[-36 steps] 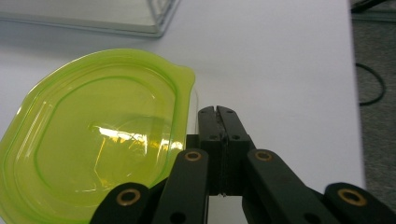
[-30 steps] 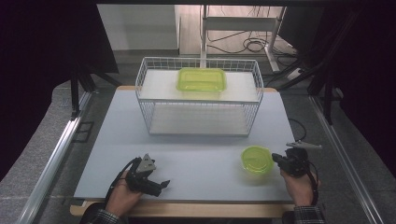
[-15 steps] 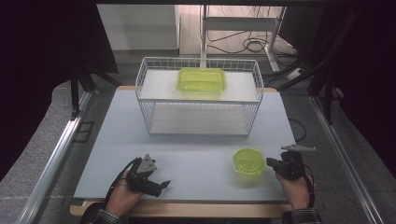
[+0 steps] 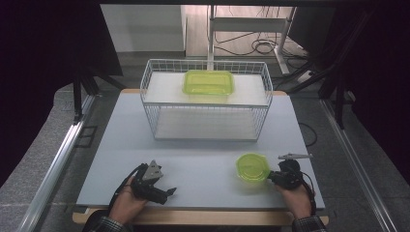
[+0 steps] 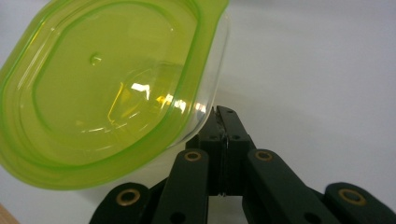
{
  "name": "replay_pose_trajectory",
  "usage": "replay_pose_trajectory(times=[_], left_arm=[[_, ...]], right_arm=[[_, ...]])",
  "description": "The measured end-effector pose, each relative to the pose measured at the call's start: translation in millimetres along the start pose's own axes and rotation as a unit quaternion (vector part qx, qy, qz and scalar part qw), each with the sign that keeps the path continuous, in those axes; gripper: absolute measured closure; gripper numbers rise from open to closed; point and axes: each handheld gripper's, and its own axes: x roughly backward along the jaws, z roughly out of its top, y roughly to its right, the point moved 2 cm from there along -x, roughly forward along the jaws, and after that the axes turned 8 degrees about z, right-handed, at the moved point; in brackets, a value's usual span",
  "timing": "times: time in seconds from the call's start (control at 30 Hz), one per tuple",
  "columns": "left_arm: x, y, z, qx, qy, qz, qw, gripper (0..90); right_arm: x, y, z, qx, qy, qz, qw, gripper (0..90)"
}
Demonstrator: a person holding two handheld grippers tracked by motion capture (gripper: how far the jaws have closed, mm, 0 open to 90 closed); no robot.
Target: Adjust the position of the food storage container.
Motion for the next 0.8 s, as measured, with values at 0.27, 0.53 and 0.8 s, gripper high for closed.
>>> replay_pose_trajectory(times=[0.27, 0.53, 0.8], left_arm=[[0.8, -0.6, 0.3, -0.002, 0.002, 0.002, 1.0, 6.6], [4.1, -3.5, 0.4, 0.003, 0.01, 0.006, 0.9999, 6.7], [3.9, -3.9, 0.3, 0.003, 0.009, 0.007, 0.9999, 6.8]], right_arm=[[-11.8, -11.1, 4.9, 0.011, 0.0, 0.018, 0.9998, 89.0], [-32.5, -29.0, 15.1, 0.035, -0.002, 0.037, 0.9987, 89.2], [-47.5, -40.9, 21.6, 0.047, 0.0, 0.05, 0.9976, 89.3]])
